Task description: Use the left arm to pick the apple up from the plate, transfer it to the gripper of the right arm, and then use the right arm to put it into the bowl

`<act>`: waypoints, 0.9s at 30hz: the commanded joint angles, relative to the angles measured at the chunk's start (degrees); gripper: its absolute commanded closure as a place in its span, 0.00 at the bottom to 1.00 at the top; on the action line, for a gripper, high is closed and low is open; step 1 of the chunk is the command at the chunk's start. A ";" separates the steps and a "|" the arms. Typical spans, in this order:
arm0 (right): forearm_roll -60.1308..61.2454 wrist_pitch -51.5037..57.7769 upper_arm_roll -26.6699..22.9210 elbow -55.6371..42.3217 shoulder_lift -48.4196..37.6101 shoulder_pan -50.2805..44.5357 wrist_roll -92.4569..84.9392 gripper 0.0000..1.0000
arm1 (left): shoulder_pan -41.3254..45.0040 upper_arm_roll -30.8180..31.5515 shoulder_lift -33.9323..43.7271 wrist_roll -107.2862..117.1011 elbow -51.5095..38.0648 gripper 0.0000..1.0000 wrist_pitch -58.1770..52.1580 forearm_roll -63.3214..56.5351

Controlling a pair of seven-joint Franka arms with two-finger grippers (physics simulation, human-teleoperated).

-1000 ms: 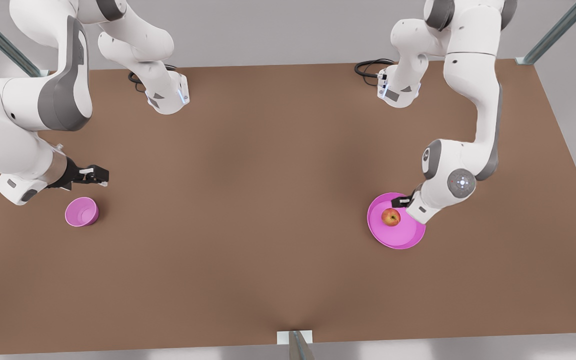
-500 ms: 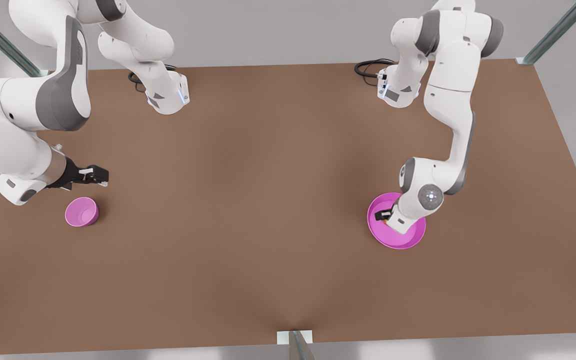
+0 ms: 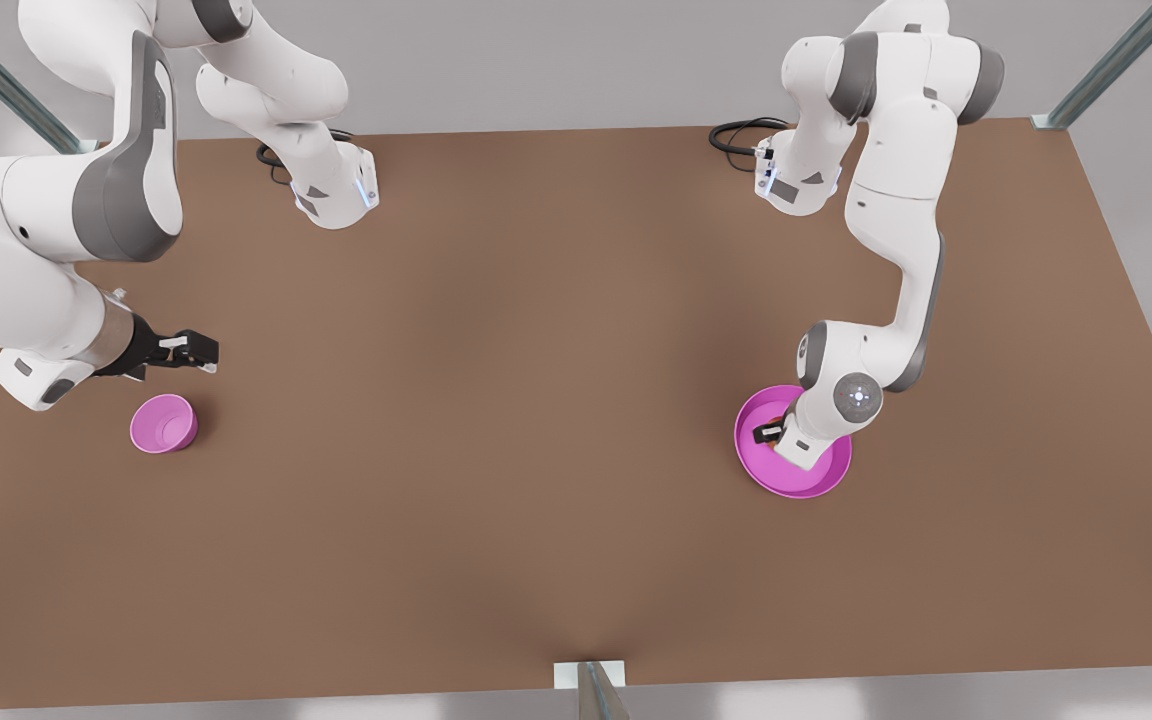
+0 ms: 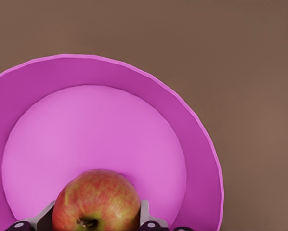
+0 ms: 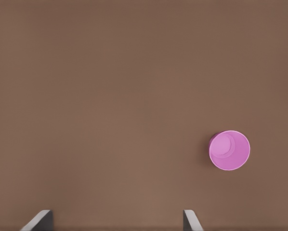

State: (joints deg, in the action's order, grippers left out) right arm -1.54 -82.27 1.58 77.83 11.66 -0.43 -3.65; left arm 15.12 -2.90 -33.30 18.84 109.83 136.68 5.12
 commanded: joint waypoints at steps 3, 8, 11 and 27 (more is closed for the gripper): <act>-0.04 0.10 -0.09 -0.05 0.03 0.08 -0.21 0.00 | 0.00 0.00 -0.80 1.99 0.04 0.16 2.19 -0.11; 0.04 0.10 -0.09 -0.05 0.03 -0.01 -0.39 0.00 | 0.00 0.00 -0.54 1.90 0.04 0.24 2.10 -0.11; 0.04 0.10 -0.09 -0.05 0.03 -0.01 -0.48 0.00 | 0.08 0.00 5.87 1.37 -1.19 0.24 -5.80 -0.11; 19.46 -3.86 0.53 -1.28 4.60 -0.01 0.49 0.00 | 5.27 21.18 -18.64 -115.25 -38.80 0.25 -8.80 75.39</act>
State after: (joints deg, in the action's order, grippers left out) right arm 8.96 -83.57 2.08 76.70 15.59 -0.36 -3.74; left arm 19.63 17.85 -50.26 -18.24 72.72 125.74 67.19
